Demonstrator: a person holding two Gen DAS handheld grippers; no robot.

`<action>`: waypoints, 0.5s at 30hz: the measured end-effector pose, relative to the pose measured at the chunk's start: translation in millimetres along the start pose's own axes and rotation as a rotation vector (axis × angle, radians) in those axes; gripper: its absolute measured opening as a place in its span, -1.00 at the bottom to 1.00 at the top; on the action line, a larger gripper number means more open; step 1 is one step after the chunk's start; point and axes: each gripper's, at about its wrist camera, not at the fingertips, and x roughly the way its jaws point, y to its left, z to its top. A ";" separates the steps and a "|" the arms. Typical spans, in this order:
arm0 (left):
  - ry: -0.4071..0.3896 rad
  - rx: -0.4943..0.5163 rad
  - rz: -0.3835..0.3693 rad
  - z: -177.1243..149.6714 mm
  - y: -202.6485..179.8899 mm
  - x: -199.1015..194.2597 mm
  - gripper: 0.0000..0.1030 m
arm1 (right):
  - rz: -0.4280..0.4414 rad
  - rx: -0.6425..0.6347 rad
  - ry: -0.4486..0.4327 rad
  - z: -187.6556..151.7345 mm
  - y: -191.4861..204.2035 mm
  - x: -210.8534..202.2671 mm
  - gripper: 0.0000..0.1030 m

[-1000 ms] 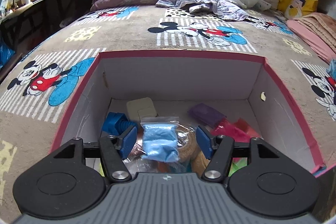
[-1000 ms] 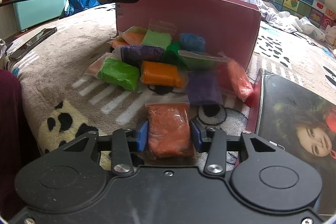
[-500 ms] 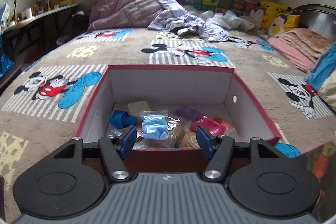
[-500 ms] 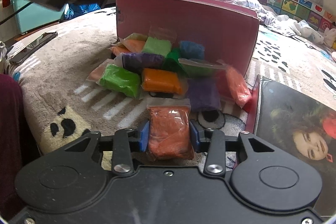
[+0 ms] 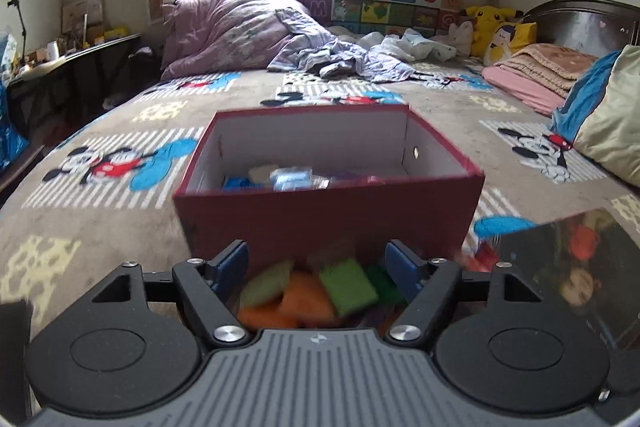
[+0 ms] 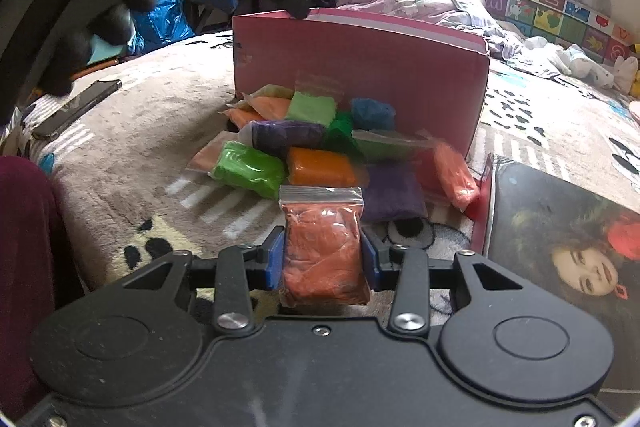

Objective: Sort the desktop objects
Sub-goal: 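Withdraw the open left gripper up out of the pink box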

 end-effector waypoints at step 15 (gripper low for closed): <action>0.070 -0.066 0.055 -74.8 7.1 -18.1 0.47 | 0.048 0.201 0.006 -7.1 -18.7 -18.0 -0.25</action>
